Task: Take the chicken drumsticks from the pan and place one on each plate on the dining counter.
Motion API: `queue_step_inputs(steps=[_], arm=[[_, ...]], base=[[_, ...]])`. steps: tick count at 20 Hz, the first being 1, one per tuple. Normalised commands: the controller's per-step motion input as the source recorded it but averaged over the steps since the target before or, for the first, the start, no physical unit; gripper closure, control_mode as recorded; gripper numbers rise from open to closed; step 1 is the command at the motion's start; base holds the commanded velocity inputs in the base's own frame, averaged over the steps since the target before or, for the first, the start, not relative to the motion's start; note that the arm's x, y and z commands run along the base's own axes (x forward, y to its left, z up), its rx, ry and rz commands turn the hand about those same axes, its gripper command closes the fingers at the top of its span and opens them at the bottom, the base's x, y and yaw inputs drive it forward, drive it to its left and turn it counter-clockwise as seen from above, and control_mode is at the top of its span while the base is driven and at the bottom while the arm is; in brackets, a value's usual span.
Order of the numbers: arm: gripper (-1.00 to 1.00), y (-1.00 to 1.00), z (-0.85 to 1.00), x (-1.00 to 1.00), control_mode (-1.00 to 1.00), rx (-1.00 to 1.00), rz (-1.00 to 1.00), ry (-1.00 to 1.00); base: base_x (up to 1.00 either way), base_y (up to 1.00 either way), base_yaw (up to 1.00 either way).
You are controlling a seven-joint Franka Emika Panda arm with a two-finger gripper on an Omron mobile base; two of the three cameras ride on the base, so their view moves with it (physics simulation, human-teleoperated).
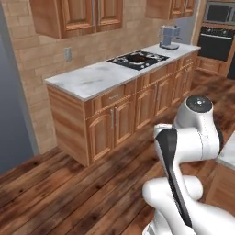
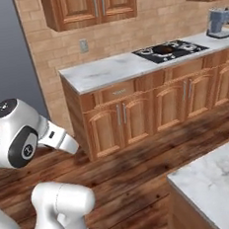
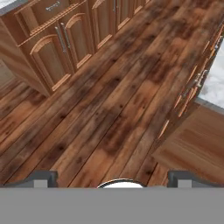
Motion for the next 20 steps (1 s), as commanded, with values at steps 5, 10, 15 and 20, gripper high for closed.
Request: queue_step_inputs(steps=[5, 10, 15, 20], arm=[[-1.0, 0.0, 0.0, 0.0, 1.0, 0.0, 0.0, 0.0], [-1.0, 0.0, 0.0, 0.0, 1.0, 0.0, 0.0, 0.0], [-1.0, 0.0, 0.0, 0.0, 1.0, 0.0, 0.0, 0.0], [-1.0, 0.0, 0.0, 0.0, 1.0, 0.0, 0.0, 0.0]], base=[[1.0, -0.68, 0.34], [1.0, -0.75, 0.44], [1.0, -0.12, -0.08], [1.0, 0.0, -0.42]])
